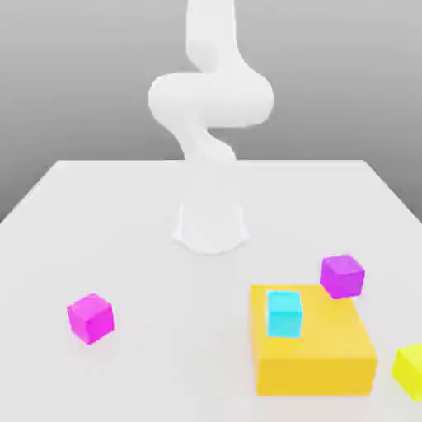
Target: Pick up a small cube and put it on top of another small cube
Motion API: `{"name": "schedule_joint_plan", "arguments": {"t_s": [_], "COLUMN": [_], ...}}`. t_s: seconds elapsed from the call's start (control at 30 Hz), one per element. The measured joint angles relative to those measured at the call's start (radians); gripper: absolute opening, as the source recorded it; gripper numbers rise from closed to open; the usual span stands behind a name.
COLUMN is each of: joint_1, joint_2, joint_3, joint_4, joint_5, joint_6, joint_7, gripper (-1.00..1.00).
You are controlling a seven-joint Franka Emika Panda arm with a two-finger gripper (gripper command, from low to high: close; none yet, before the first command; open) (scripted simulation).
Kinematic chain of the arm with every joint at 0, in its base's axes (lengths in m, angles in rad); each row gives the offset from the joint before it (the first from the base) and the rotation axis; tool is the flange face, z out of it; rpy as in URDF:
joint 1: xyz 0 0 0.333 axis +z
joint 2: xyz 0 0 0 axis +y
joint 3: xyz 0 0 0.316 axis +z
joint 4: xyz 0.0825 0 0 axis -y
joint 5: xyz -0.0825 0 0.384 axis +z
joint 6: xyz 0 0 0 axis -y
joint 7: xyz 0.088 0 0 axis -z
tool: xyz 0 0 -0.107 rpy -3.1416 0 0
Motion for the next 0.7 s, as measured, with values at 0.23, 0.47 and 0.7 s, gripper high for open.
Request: {"name": "schedule_joint_plan", "arguments": {"t_s": [0.23,0.47,0.7], "joint_1": [-0.157,-0.305,-0.438], "joint_2": [0.152,0.300,0.448], "joint_3": [0.046,0.087,0.112], "joint_4": [-0.093,-0.184,-0.274], "joint_5": [0.003,0.000,-0.013], "joint_6": [0.098,0.193,0.288], "joint_7": [0.307,0.612,0.924], "gripper": [0.00,0.00,0.00]}}
